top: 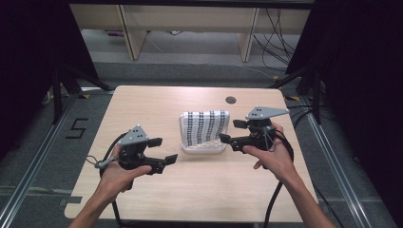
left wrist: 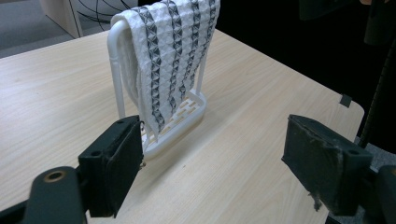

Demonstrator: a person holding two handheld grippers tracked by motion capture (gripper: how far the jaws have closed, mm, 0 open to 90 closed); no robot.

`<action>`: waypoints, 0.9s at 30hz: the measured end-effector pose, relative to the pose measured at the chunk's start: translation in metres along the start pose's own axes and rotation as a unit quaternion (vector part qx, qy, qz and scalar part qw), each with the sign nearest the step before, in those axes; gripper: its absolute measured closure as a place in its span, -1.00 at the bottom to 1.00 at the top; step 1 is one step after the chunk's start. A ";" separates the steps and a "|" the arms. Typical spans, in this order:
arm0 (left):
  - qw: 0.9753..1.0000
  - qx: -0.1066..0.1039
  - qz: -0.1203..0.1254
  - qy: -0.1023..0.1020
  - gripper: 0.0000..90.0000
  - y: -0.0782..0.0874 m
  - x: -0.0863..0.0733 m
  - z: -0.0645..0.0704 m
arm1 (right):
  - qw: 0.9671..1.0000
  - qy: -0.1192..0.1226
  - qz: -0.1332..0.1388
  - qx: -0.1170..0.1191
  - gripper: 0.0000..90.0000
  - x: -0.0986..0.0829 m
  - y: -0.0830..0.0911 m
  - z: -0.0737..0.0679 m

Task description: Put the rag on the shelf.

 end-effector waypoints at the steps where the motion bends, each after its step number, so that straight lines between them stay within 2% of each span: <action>1: 1.000 0.001 0.004 -0.002 -0.57 0.000 -0.001 0.000 | 1.000 0.001 -0.005 0.000 -0.40 -0.002 0.002 0.000; 3: 1.000 0.002 0.005 -0.003 -0.57 0.002 -0.004 -0.001 | 1.000 0.012 -0.001 -0.002 -0.40 -0.004 0.002 0.001; 4: 1.000 0.000 0.007 -0.004 -0.57 0.002 -0.005 -0.001 | 1.000 0.000 -0.003 -0.001 -0.40 -0.006 0.003 -0.001; 8: 1.000 0.006 0.006 -0.004 -0.57 0.005 -0.011 -0.001 | 1.000 0.012 0.003 0.004 -0.40 -0.010 0.004 -0.002; 9: 1.000 0.008 0.006 -0.006 -0.57 0.005 -0.013 -0.001 | 1.000 -0.002 -0.003 0.003 -0.40 -0.011 0.005 -0.004; 10: 1.000 0.005 0.007 -0.009 -0.57 0.005 -0.015 -0.001 | 1.000 0.000 0.001 0.006 -0.40 -0.012 0.005 -0.005; 11: 1.000 0.013 0.003 -0.011 -0.57 0.005 -0.016 -0.001 | 1.000 0.005 0.004 0.006 -0.40 -0.013 0.004 -0.005; 12: 1.000 0.012 0.002 -0.014 -0.58 0.005 -0.018 -0.001 | 1.000 -0.006 -0.004 0.006 -0.40 -0.015 0.005 -0.007; 13: 1.000 0.012 0.002 -0.017 -0.58 0.005 -0.019 -0.001 | 1.000 0.005 0.002 0.008 -0.40 -0.015 0.004 -0.006; 14: 1.000 0.014 0.003 -0.018 -0.57 0.004 -0.021 -0.001 | 1.000 -0.002 -0.003 0.011 -0.40 -0.017 0.004 -0.008; 16: 1.000 0.015 0.003 -0.015 -0.58 0.003 -0.025 -0.003 | 1.000 0.005 0.000 0.013 -0.40 -0.018 0.003 -0.008; 17: 1.000 0.016 0.001 -0.016 -0.58 0.003 -0.026 -0.003 | 1.000 -0.002 -0.002 0.011 -0.40 -0.020 0.003 -0.010; 18: 1.000 0.012 0.001 -0.016 -0.58 0.002 -0.028 -0.004 | 1.000 0.010 -0.001 0.011 -0.40 -0.021 0.002 -0.008; 19: 1.000 0.019 -0.003 -0.018 -0.58 0.003 -0.030 -0.004 | 1.000 0.000 -0.002 0.014 -0.40 -0.022 0.002 -0.011; 20: 1.000 0.016 -0.001 -0.019 -0.58 0.002 -0.032 -0.004 | 1.000 0.006 -0.001 0.018 -0.40 -0.023 0.001 -0.010; 21: 1.000 0.021 -0.005 -0.022 -0.58 0.002 -0.034 -0.004 | 1.000 -0.006 -0.009 0.014 -0.40 -0.025 0.003 -0.012; 22: 1.000 0.020 -0.004 -0.022 -0.58 0.002 -0.036 -0.004 | 1.000 0.001 -0.002 0.009 -0.39 -0.026 0.002 -0.011; 23: 1.000 0.015 -0.003 -0.022 -0.58 0.001 -0.038 -0.004 | 1.000 0.002 -0.007 0.012 -0.39 -0.027 0.002 -0.011; 25: 0.999 0.020 -0.009 -0.023 -0.58 0.002 -0.042 -0.004 | 1.000 -0.003 -0.010 0.015 -0.39 -0.030 0.001 -0.012; 27: 1.000 0.016 -0.007 -0.022 -0.58 0.001 -0.046 -0.004 | 1.000 -0.004 -0.012 0.017 -0.39 -0.034 0.000 -0.013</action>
Point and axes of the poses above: each handheld gripper's, and its own axes: y roughly backward along the jaws, x roughly out of its top, z roughly to its right, the point moved 5 cm from there along -y, roughly forward along the jaws, and after that the axes turned 6 degrees about y, right-handed, at the moved point
